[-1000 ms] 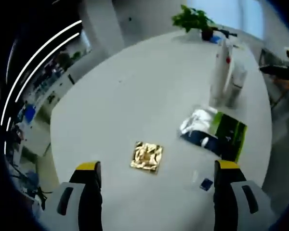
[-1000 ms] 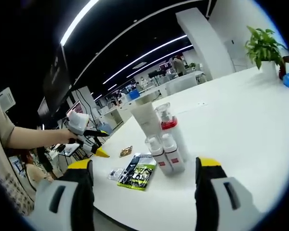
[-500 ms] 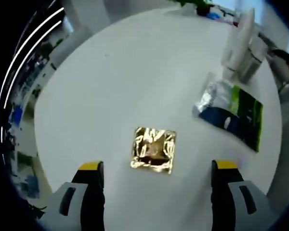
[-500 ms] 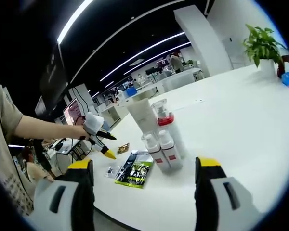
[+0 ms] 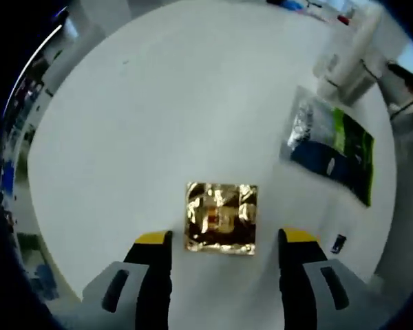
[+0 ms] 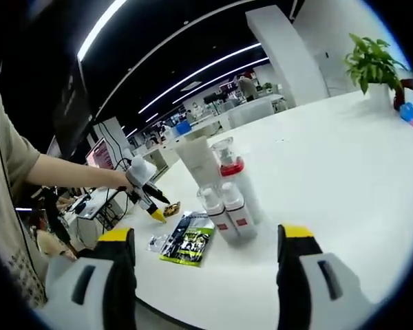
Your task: Arrange the skincare products in the storage area until every visible bottle or jar stands upright without overlapping.
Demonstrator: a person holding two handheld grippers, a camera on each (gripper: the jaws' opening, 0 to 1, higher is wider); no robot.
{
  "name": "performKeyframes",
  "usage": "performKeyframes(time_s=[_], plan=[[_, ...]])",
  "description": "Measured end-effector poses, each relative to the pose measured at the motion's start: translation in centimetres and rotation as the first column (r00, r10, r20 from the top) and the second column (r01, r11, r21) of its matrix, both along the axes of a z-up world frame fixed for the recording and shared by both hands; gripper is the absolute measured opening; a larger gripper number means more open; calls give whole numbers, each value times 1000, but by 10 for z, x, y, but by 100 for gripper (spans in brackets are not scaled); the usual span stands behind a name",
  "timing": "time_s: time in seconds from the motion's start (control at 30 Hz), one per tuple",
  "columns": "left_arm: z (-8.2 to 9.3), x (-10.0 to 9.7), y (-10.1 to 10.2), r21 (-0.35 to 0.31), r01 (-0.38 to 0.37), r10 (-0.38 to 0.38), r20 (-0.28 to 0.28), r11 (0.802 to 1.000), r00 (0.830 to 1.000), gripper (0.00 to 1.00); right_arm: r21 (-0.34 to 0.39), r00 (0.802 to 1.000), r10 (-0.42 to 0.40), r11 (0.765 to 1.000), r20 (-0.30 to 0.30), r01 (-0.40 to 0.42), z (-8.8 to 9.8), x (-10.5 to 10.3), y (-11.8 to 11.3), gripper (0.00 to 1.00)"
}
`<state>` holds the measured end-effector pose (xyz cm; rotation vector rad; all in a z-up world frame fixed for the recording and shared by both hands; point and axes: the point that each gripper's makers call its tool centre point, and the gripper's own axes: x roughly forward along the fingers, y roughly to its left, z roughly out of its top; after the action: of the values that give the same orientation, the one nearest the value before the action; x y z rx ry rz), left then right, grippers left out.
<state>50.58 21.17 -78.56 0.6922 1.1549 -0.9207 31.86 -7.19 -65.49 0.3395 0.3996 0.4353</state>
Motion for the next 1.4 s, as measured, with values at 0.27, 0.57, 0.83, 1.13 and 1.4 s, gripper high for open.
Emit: performKeyframes(time_s=[0.27,0.57,0.83,1.13,1.4], plan=[[2,-10,4,45,60,-58,-33,997,998,36,-3,1000,-5,1000,1,5,1,0,0,85],[4,-9,-2,47,86,-86,-13,995,996,36,-2,1000,-4,1000,4,4,2,0,2,85],[12,-18,-11,60,154,-152,-26,986,988,36,-1,1000,-2,1000,7,2,3,0,2,85],[14,-34,-28,88,255,-253,-36,963,967,36,1,1000,-4,1000,13,4,3,0,0,85],[11,-44,-33,110,330,-326,-52,938,944,36,2,1000,-6,1000,18,6,4,1,-1,85]])
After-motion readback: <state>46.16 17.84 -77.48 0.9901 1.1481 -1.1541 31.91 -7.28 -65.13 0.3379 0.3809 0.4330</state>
